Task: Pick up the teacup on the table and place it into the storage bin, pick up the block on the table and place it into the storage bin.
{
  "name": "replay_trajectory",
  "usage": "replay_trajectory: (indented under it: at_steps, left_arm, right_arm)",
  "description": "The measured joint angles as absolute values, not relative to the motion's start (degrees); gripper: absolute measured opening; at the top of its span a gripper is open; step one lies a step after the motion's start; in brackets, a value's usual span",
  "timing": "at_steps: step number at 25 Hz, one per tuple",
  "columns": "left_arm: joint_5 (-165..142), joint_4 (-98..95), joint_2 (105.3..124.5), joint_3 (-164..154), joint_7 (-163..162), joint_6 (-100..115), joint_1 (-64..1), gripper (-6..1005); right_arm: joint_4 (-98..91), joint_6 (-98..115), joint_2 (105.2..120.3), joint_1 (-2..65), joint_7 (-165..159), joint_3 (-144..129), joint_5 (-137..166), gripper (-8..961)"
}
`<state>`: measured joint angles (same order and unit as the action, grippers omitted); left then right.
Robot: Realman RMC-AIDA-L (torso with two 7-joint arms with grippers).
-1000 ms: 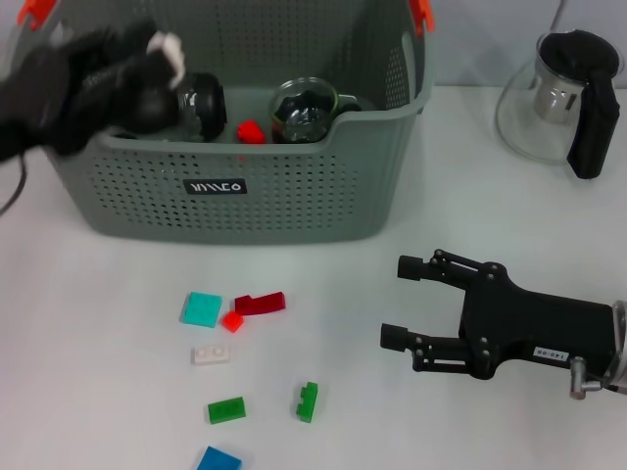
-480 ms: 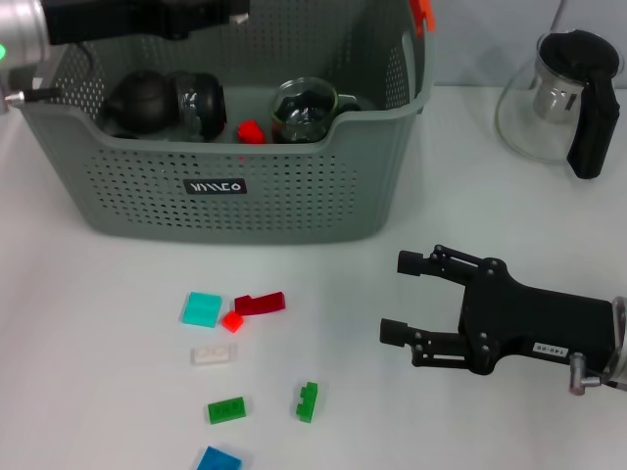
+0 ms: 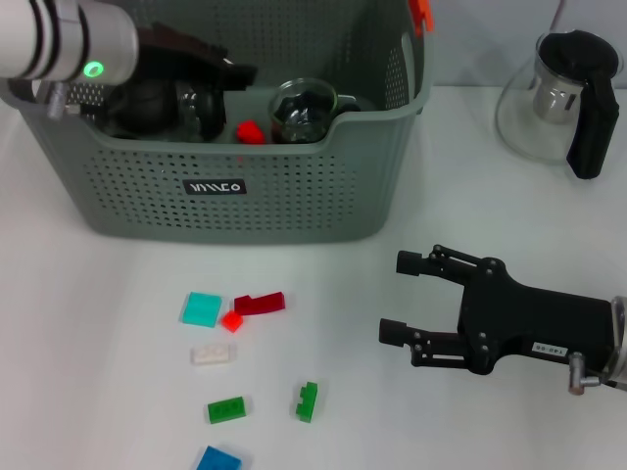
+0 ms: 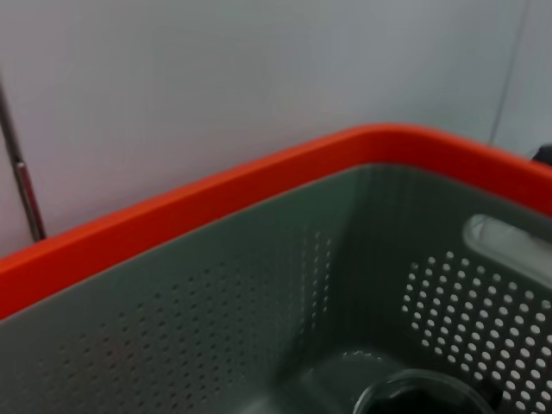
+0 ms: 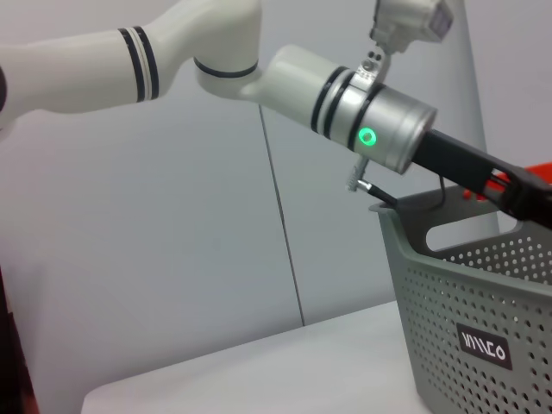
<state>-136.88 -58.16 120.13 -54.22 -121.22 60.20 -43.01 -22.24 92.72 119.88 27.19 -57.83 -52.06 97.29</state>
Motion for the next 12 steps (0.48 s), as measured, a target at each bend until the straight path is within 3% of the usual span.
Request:
replay_trajectory:
  at_steps: [6,9,12]
  left_arm:
    - [-133.7,-70.7,124.04,-54.0,-120.7,60.8,-37.9,505]
    - [-122.4,-76.3,123.94,-53.1,-118.7,63.9,-32.7,563]
    - [-93.7,-72.2,122.38,-46.9,-107.0,74.0,-27.2,620]
  right_arm:
    - [-22.2,92.8,119.89,27.0,-57.8,-51.9,97.2,909]
    - [-22.3,93.4,119.88,26.9,-57.8,-51.9,97.1,909]
    - [-22.4,93.8,119.88,26.8,-57.8,-51.9,96.9,909]
